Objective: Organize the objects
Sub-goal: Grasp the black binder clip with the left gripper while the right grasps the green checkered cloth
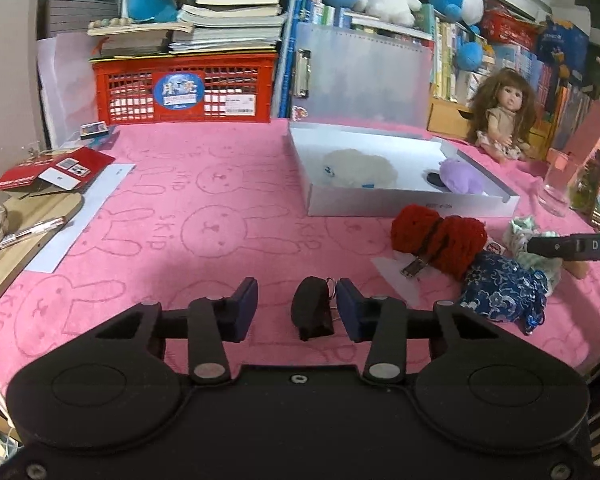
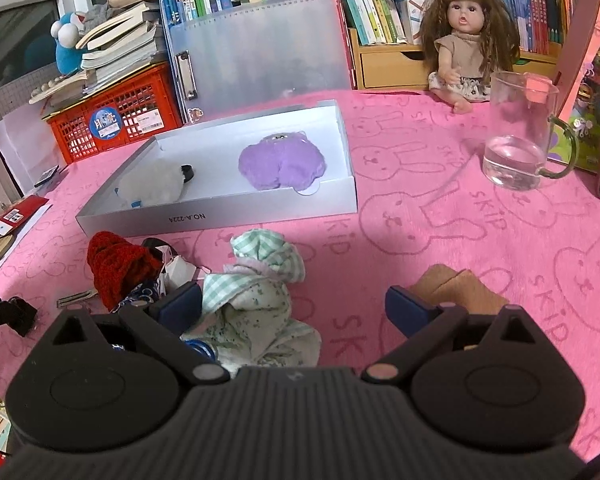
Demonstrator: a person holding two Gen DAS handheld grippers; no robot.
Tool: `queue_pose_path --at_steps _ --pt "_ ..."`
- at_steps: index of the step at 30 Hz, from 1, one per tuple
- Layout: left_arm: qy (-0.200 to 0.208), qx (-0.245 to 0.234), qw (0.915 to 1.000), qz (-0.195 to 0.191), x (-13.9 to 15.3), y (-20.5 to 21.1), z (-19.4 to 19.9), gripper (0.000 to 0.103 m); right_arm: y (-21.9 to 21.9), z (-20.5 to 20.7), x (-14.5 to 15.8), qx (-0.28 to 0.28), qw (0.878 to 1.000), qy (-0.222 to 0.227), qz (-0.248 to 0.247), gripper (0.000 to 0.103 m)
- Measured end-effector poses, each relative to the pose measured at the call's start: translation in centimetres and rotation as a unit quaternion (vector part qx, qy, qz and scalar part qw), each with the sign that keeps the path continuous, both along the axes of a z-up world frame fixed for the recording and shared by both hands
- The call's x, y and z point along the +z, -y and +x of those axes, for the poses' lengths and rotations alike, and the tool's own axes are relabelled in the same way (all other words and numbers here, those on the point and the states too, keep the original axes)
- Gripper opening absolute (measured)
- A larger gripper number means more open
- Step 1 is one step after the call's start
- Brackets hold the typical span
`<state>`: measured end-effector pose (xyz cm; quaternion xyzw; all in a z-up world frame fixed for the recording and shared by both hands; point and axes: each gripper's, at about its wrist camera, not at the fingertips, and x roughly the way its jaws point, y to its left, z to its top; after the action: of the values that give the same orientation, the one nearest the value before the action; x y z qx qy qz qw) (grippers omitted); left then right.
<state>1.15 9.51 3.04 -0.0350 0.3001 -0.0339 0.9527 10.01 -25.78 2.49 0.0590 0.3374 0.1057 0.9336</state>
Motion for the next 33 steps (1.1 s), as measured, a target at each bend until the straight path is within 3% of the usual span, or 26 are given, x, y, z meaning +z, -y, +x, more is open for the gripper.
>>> queue_pose_path --at_steps 12,17,25,33 --pt "-0.013 0.064 0.9975 0.025 -1.1 -3.0 0.4 0.043 0.0 0.0 0.0 0.0 1.0 0.0 0.0 0.102" --pt "-0.002 0.054 0.9984 0.016 -0.5 -2.7 0.0 0.043 -0.1 0.1 0.0 0.001 1.0 0.002 -0.002 0.101" --pt "0.02 -0.001 0.9997 0.016 1.0 0.3 -0.9 0.043 -0.4 0.3 0.1 0.005 1.0 0.0 -0.001 0.1" --pt "0.008 -0.002 0.9994 0.033 -0.6 2.2 0.2 0.043 -0.3 0.2 0.1 0.005 1.0 -0.002 0.004 0.099"
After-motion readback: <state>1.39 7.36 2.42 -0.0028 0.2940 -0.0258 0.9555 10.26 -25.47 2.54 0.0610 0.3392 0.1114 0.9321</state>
